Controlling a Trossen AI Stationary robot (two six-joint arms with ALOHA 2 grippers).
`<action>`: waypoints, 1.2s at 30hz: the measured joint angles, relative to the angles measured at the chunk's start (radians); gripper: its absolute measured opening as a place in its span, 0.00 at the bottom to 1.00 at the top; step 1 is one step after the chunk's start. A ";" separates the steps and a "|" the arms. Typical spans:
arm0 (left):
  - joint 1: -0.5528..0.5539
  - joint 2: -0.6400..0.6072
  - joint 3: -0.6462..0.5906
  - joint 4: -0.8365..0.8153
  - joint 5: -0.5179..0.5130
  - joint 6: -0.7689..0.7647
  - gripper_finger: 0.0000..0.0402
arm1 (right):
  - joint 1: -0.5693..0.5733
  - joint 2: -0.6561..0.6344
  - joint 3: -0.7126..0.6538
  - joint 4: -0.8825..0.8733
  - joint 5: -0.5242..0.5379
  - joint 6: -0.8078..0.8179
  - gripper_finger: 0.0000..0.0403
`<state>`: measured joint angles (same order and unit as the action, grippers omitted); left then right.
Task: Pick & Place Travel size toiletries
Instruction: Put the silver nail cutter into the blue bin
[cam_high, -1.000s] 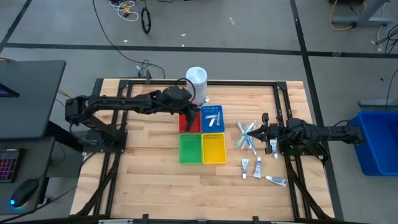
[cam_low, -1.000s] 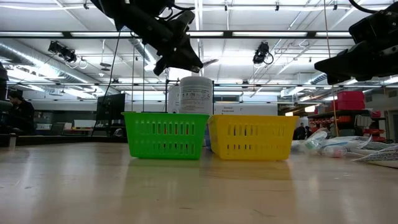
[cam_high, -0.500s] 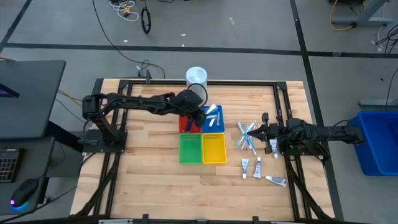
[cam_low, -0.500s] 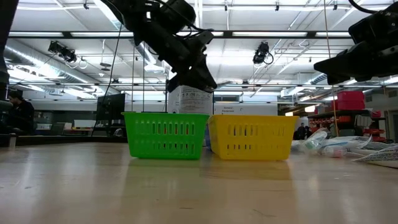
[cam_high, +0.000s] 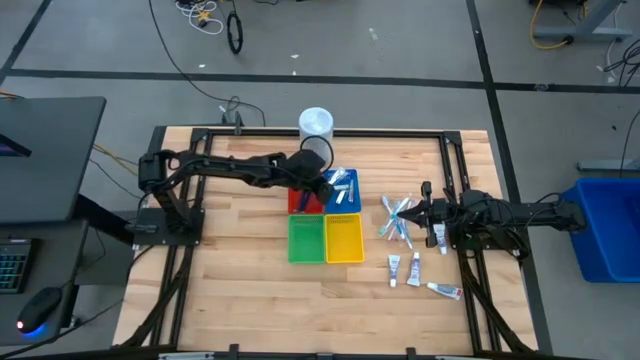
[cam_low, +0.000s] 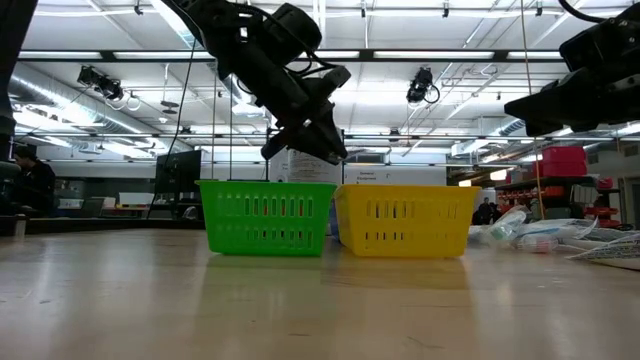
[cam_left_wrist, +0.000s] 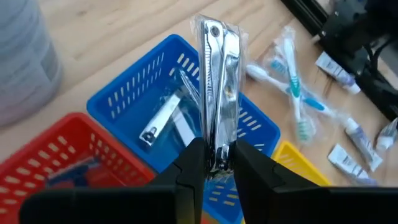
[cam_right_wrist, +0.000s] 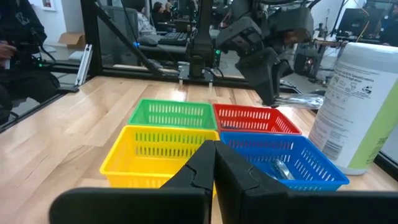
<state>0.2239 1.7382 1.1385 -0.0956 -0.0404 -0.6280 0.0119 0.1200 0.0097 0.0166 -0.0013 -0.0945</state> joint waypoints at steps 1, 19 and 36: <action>-0.001 0.006 0.000 0.002 0.000 -0.016 0.17 | 0.000 0.000 0.000 0.000 0.000 0.000 0.03; -0.034 0.097 0.000 0.066 0.017 -0.184 0.20 | 0.000 0.021 0.000 -0.005 -0.002 0.000 0.03; -0.041 0.097 0.000 0.060 0.030 -0.212 0.22 | 0.000 0.023 0.000 -0.006 0.000 0.000 0.03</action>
<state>0.1826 1.8347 1.1389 -0.0351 -0.0106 -0.8399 0.0119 0.1429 0.0100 0.0101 -0.0017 -0.0945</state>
